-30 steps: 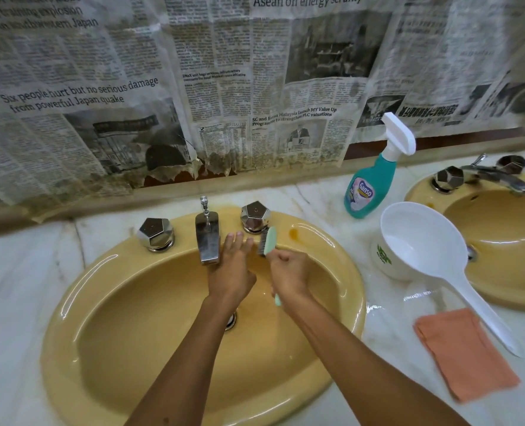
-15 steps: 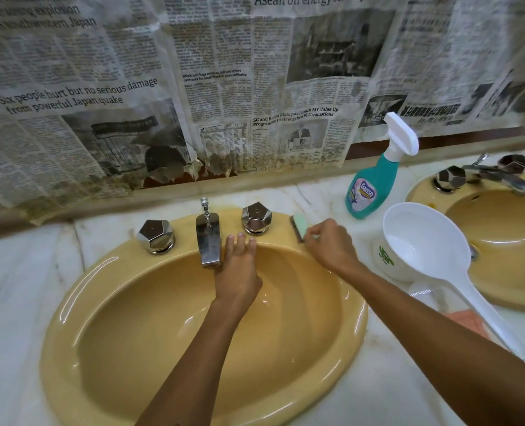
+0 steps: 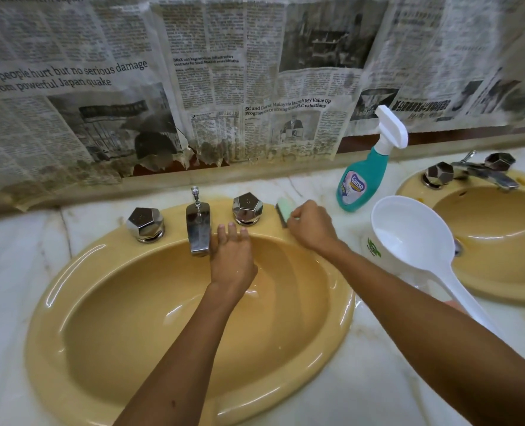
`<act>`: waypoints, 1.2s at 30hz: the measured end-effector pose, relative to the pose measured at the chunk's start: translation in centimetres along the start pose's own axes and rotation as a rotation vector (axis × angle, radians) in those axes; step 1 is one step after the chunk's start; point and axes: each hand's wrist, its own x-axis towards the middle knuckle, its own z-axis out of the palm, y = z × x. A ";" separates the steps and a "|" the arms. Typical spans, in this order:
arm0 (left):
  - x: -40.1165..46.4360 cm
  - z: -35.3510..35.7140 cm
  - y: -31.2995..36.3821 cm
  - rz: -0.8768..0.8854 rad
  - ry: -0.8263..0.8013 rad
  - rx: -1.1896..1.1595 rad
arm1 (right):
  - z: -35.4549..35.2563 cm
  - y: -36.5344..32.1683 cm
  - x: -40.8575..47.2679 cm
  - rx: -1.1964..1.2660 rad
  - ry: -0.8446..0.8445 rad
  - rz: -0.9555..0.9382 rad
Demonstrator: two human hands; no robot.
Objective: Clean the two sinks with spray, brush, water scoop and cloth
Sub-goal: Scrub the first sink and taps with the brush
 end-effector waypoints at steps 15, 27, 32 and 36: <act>0.4 -0.2 1.5 -0.100 0.004 -0.069 | -2.1 -3.8 9.8 -0.275 -0.367 -0.216; 0.4 0.6 1.8 -0.135 0.022 -0.098 | -4.3 -3.8 8.8 -0.173 -0.524 -0.222; 0.4 0.5 1.5 -0.128 0.027 -0.100 | -7.3 -2.3 6.8 -0.386 -0.541 -0.158; 0.1 0.9 1.5 -0.109 0.039 -0.099 | -10.1 -1.0 5.7 -0.449 -0.666 0.048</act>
